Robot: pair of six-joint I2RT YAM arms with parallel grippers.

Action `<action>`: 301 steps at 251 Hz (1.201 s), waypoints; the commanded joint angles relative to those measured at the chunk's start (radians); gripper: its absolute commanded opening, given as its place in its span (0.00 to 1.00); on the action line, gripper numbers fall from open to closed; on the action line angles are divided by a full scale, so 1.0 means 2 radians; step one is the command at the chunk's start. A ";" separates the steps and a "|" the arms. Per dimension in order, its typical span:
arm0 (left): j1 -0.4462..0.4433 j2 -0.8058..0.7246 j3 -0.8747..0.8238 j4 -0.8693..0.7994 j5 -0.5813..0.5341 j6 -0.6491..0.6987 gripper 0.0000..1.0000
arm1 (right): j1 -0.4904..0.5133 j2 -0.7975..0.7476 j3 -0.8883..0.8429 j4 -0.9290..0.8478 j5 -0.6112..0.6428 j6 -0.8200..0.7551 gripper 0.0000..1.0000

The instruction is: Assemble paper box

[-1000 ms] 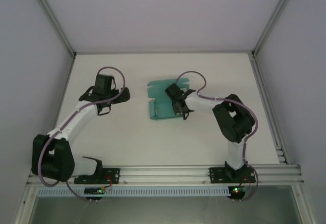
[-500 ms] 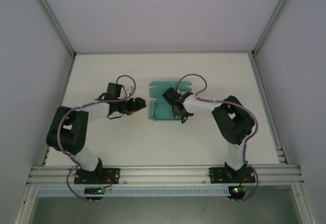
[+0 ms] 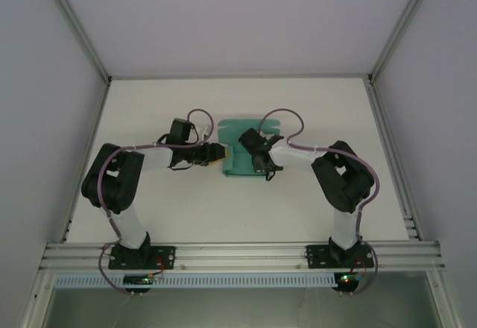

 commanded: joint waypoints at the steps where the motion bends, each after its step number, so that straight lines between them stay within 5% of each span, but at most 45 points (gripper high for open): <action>1: -0.009 0.004 0.022 0.016 0.012 0.001 0.45 | 0.000 -0.006 -0.008 -0.008 -0.011 -0.005 0.15; 93: -0.073 0.020 0.115 -0.226 -0.243 0.093 0.33 | 0.002 -0.011 -0.012 0.000 -0.012 -0.007 0.15; 145: -0.095 0.025 0.120 -0.224 -0.276 0.090 0.26 | 0.004 -0.013 -0.012 0.003 -0.012 -0.007 0.15; 210: -0.100 0.004 0.077 -0.114 -0.142 0.057 0.25 | 0.004 -0.017 -0.022 0.022 -0.016 -0.007 0.14; 254: -0.126 0.011 0.097 -0.193 -0.296 0.078 0.29 | 0.006 -0.016 -0.027 0.033 -0.020 -0.001 0.14; 301: -0.154 0.015 0.096 -0.211 -0.344 0.087 0.32 | 0.008 -0.014 -0.028 0.028 -0.017 0.003 0.14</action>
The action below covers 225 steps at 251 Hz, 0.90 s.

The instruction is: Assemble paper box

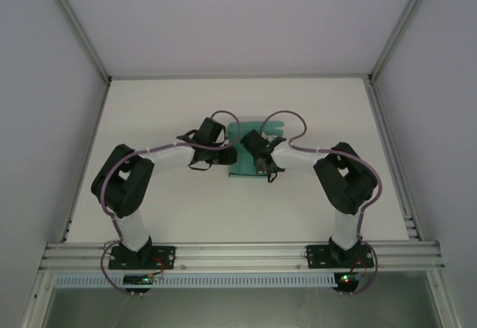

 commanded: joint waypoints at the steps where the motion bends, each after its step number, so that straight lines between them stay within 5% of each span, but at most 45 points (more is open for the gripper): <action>1: -0.027 0.007 0.000 -0.050 -0.047 0.021 0.32 | 0.008 -0.002 -0.007 0.013 -0.023 0.005 0.14; 104: -0.090 0.061 0.057 -0.112 -0.244 0.016 0.15 | 0.014 -0.001 -0.008 0.014 -0.011 0.009 0.13; 179: -0.094 0.113 0.074 -0.150 -0.295 0.009 0.13 | 0.012 -0.010 -0.021 0.017 -0.007 0.014 0.12; 192: -0.095 0.114 0.070 -0.150 -0.308 0.001 0.00 | 0.011 -0.011 -0.023 0.018 -0.007 0.016 0.12; 225: -0.095 0.097 0.052 -0.127 -0.267 0.015 0.00 | 0.006 -0.017 -0.029 0.028 -0.010 0.018 0.12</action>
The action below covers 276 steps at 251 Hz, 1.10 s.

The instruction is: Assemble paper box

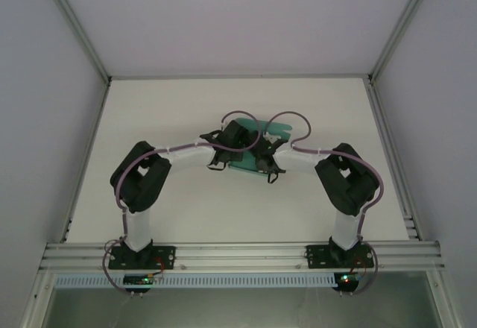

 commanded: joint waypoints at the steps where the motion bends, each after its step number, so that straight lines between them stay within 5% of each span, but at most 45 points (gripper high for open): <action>1: -0.022 0.032 -0.038 -0.069 -0.020 0.057 0.00 | 0.008 -0.007 -0.010 0.005 -0.022 -0.021 0.12; 18: -0.022 0.021 -0.046 -0.055 0.000 0.060 0.00 | 0.004 -0.014 -0.011 0.012 -0.025 -0.023 0.13; 32: -0.021 0.015 -0.049 -0.050 0.010 0.067 0.15 | 0.003 -0.019 -0.010 0.021 -0.026 -0.025 0.15; 44: -0.021 0.012 -0.049 -0.052 0.008 0.066 0.17 | -0.001 -0.025 -0.009 0.030 -0.032 -0.029 0.19; 122: -0.020 0.018 -0.047 -0.041 0.033 0.072 0.17 | -0.022 -0.064 -0.028 0.106 -0.078 -0.025 0.33; 157: -0.018 0.025 -0.041 -0.043 0.034 0.074 0.12 | -0.035 -0.090 -0.053 0.142 -0.108 -0.019 0.53; 197: -0.013 0.031 -0.041 -0.042 0.040 0.074 0.11 | -0.057 -0.130 -0.089 0.185 -0.150 -0.018 0.61; 226: -0.012 0.039 -0.036 -0.046 0.037 0.077 0.14 | -0.066 -0.161 -0.114 0.208 -0.160 -0.025 0.75; 276: -0.012 0.060 -0.017 -0.067 0.030 0.085 0.16 | -0.082 -0.198 -0.142 0.193 -0.157 -0.027 0.78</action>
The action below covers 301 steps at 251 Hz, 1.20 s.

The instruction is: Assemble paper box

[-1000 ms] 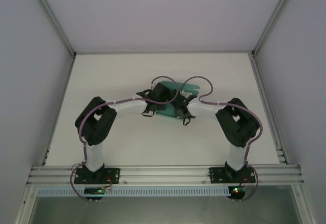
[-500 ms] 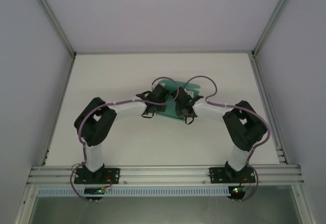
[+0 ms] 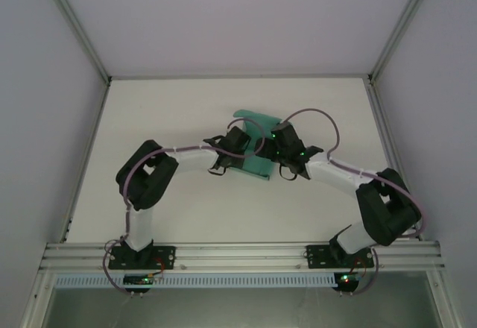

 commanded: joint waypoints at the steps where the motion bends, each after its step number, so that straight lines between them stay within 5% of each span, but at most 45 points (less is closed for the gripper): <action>1: -0.005 0.037 -0.003 -0.091 0.006 0.026 0.16 | -0.010 -0.021 -0.017 -0.002 -0.006 -0.004 0.78; 44: -0.005 0.039 0.004 -0.102 0.000 0.019 0.00 | -0.010 -0.028 -0.016 -0.045 0.021 -0.003 0.78; 82: -0.007 0.037 0.011 -0.113 -0.028 0.003 0.00 | -0.001 -0.024 -0.013 -0.097 0.059 0.006 0.77; 162: -0.024 -0.004 0.016 -0.109 -0.074 -0.040 0.00 | 0.011 0.044 -0.002 -0.073 0.045 0.044 0.46; 200: -0.025 -0.025 0.015 -0.103 -0.075 -0.041 0.00 | 0.012 0.075 0.004 -0.050 0.005 0.039 0.44; 264: -0.034 -0.047 0.033 -0.112 -0.108 -0.052 0.00 | 0.015 0.098 0.027 -0.087 0.037 0.042 0.17; 301: -0.036 -0.058 0.035 -0.110 -0.113 -0.066 0.00 | 0.019 0.121 0.045 -0.118 0.054 0.052 0.16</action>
